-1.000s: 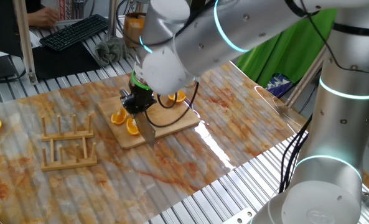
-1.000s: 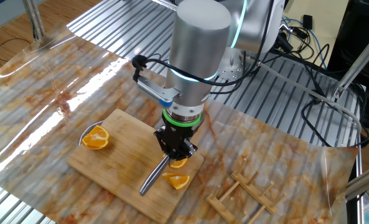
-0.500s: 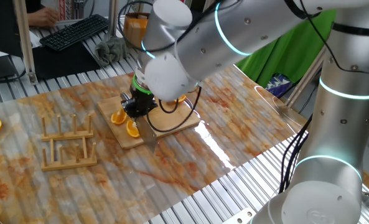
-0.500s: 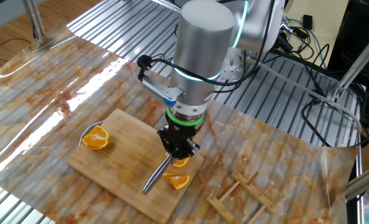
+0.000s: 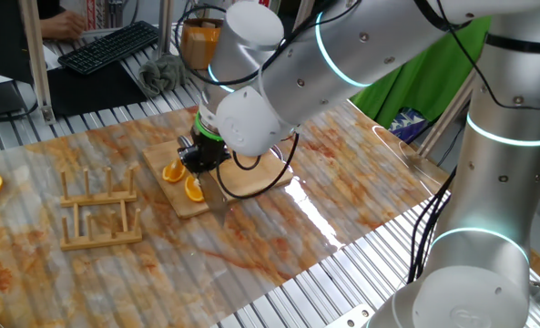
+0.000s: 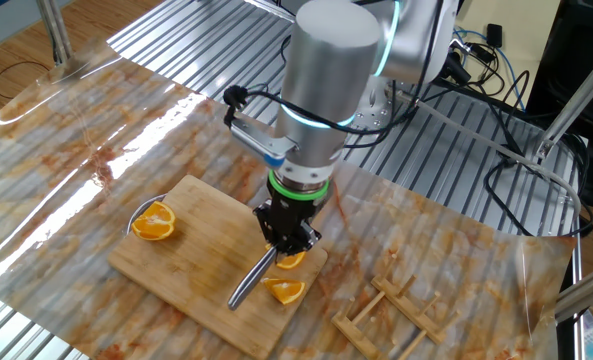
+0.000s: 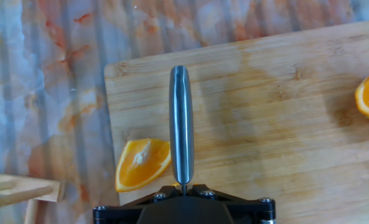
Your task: Chop the orange
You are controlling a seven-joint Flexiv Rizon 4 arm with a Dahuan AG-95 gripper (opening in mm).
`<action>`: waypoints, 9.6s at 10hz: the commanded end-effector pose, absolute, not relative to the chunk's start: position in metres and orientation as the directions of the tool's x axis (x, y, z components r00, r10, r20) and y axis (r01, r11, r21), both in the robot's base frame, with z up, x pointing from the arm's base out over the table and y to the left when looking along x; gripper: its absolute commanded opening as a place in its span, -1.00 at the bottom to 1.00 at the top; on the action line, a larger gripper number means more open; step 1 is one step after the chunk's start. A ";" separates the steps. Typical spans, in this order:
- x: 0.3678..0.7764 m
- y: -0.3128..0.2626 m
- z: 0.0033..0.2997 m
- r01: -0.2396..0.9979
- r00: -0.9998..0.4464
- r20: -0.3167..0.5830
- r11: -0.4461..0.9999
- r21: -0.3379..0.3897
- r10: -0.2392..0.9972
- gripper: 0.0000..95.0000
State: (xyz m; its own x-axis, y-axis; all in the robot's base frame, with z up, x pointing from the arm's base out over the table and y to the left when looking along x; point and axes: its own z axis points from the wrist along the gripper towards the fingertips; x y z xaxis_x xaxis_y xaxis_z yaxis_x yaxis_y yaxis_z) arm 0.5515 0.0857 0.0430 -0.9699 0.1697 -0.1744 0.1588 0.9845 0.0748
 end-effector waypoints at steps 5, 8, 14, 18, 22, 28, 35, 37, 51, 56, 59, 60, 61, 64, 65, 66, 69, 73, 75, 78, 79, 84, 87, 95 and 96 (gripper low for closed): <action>0.564 0.085 0.043 0.167 -0.946 -0.279 0.986 0.008 0.163 -1.00; 0.581 0.084 0.051 0.170 -0.941 -0.294 0.985 0.020 0.168 -1.00; 0.600 0.080 0.040 0.162 -0.943 -0.290 0.986 0.024 0.162 -1.00; 0.607 0.080 0.041 0.156 -0.948 -0.278 0.988 0.021 0.156 -1.00; 0.613 0.079 0.043 0.153 -0.945 -0.289 0.988 0.017 0.151 -1.00; 0.632 0.077 0.046 0.132 -0.969 -0.210 0.991 0.014 0.132 -1.00; 0.657 0.065 0.055 0.095 -0.993 -0.074 0.995 -0.006 0.094 -1.00; 0.658 0.064 0.056 0.091 -0.993 -0.070 0.996 -0.007 0.091 -1.00; 0.670 0.030 0.053 0.007 -0.995 -0.098 1.000 0.011 0.008 -1.00; 0.664 0.027 0.040 0.014 -0.995 -0.102 1.000 0.010 0.015 -1.00; 0.663 0.027 0.041 0.023 -0.995 -0.095 1.000 0.020 0.025 -1.00; 0.663 0.027 0.041 0.027 -0.995 -0.093 0.999 0.021 0.028 -1.00; 0.663 0.027 0.041 0.027 -0.995 -0.091 1.000 0.016 0.028 -1.00; 0.662 0.027 0.042 0.033 -0.996 -0.083 0.999 0.017 0.035 -1.00; 0.662 0.027 0.042 0.038 -0.996 -0.083 0.999 0.018 0.039 -1.00; 0.662 0.027 0.042 0.040 -0.996 -0.084 0.999 0.016 0.042 -1.00; 0.661 0.027 0.041 0.045 -0.996 -0.082 0.999 0.007 0.045 -0.60; 0.660 0.028 0.041 0.048 -0.996 -0.081 0.999 0.014 0.049 -0.60; 0.659 0.029 0.040 0.048 -0.996 -0.081 0.999 0.017 0.050 -0.60; 0.657 0.030 0.038 0.046 -0.996 -0.080 0.999 0.019 0.047 -0.60; 0.656 0.031 0.038 0.044 -0.996 -0.081 0.999 0.019 0.045 -1.00; 0.655 0.031 0.037 0.043 -0.996 -0.075 0.999 0.014 0.044 -1.00; 0.655 0.032 0.037 0.045 -0.996 -0.073 0.999 0.030 0.047 -1.00; 0.654 0.032 0.042 0.056 -0.997 -0.058 0.998 0.026 0.058 -1.00; 0.653 0.033 0.045 0.056 -0.997 -0.058 0.998 0.023 0.057 -1.00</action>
State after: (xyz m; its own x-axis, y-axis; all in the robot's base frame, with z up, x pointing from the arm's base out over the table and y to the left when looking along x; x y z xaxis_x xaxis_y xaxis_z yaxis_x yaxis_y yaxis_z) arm 0.6506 0.0339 0.0472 -0.9968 0.0568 -0.0558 0.0554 0.9981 0.0256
